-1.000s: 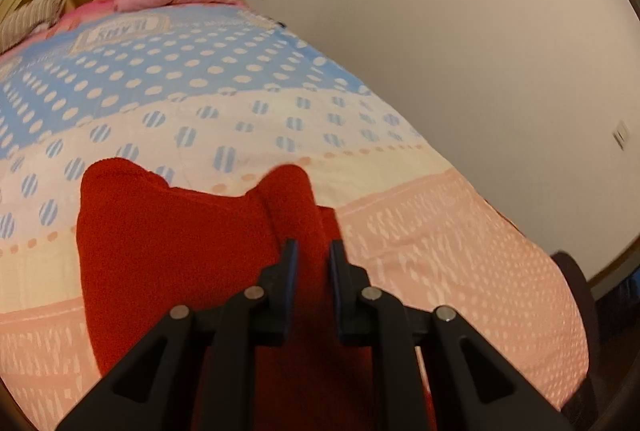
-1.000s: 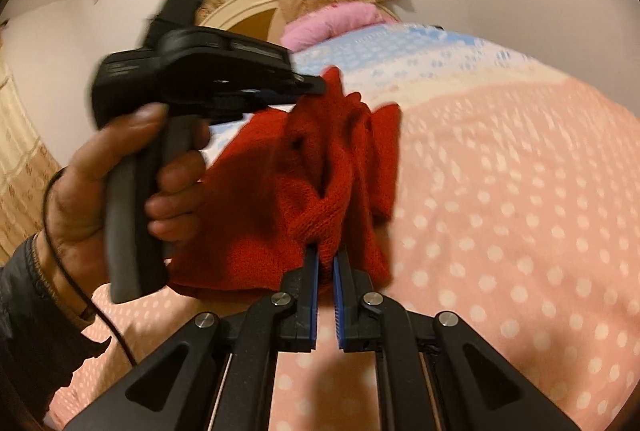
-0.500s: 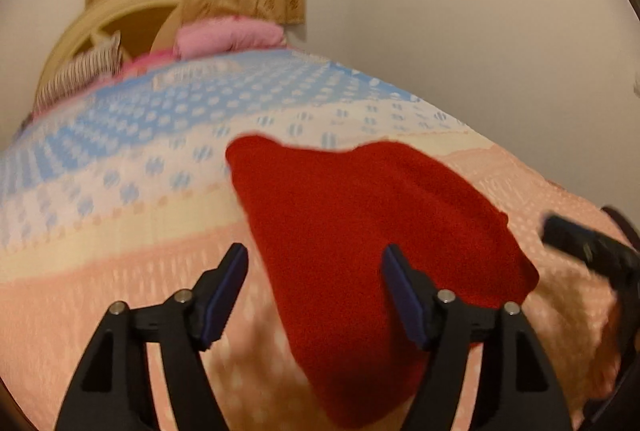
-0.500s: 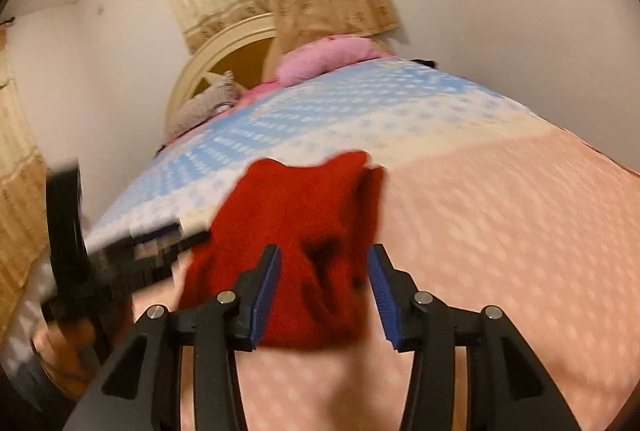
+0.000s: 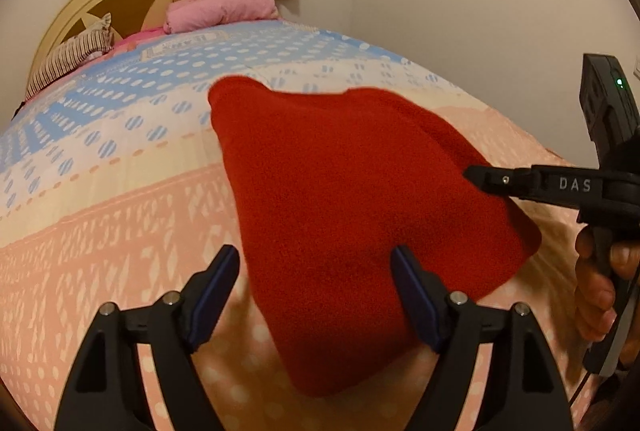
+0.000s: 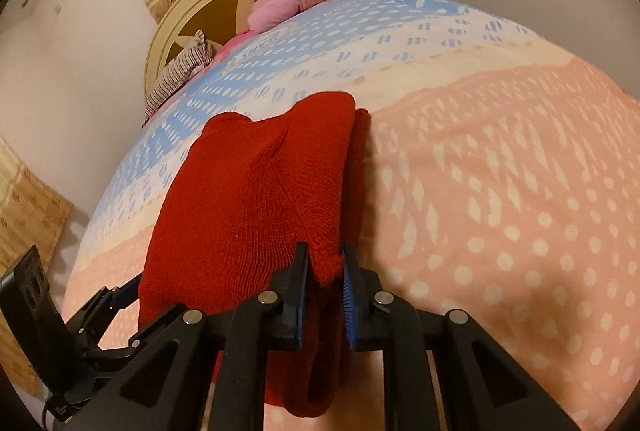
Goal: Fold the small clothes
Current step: 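Press the folded sweater flat with the right tool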
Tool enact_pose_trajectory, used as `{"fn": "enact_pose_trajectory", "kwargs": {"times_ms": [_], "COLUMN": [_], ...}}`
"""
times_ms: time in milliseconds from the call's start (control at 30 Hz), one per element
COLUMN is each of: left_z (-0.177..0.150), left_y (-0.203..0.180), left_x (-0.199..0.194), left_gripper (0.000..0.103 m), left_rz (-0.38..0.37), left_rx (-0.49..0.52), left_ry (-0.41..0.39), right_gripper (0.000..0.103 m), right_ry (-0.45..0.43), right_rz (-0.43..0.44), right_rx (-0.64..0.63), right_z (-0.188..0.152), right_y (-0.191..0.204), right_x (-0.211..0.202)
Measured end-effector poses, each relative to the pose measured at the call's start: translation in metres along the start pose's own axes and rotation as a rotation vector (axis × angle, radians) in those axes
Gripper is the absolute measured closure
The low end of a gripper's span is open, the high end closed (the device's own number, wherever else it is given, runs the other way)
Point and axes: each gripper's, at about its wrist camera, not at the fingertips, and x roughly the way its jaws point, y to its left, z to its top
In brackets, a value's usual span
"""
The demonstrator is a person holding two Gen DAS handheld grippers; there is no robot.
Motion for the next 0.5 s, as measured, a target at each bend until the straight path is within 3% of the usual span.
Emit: {"fn": "enact_pose_trajectory", "kwargs": {"times_ms": [100,267,367,500], "left_z": [0.008,0.016,0.014,0.009], "left_y": [0.011,0.025,0.026,0.026], "left_x": [-0.015,-0.009,0.003,0.006], "left_gripper": [0.019,0.012,0.01,0.006], "left_rz": [0.014,0.054,0.067,0.076], "left_rx": [-0.045,-0.081,-0.075,-0.075], "left_ry": [-0.061,-0.055,-0.018,-0.019], "right_gripper": [0.061,0.061,0.061,0.061], "right_ry": [-0.059,-0.148,-0.123,-0.059], "right_rz": [-0.076,-0.084,-0.018,-0.044], "right_rx": [-0.036,-0.192,-0.294,-0.337], "right_z": [0.007,0.02,0.023,0.025], "right_y": [0.009,0.048,0.078,0.088], "right_x": [-0.015,-0.035,-0.024,0.008]}}
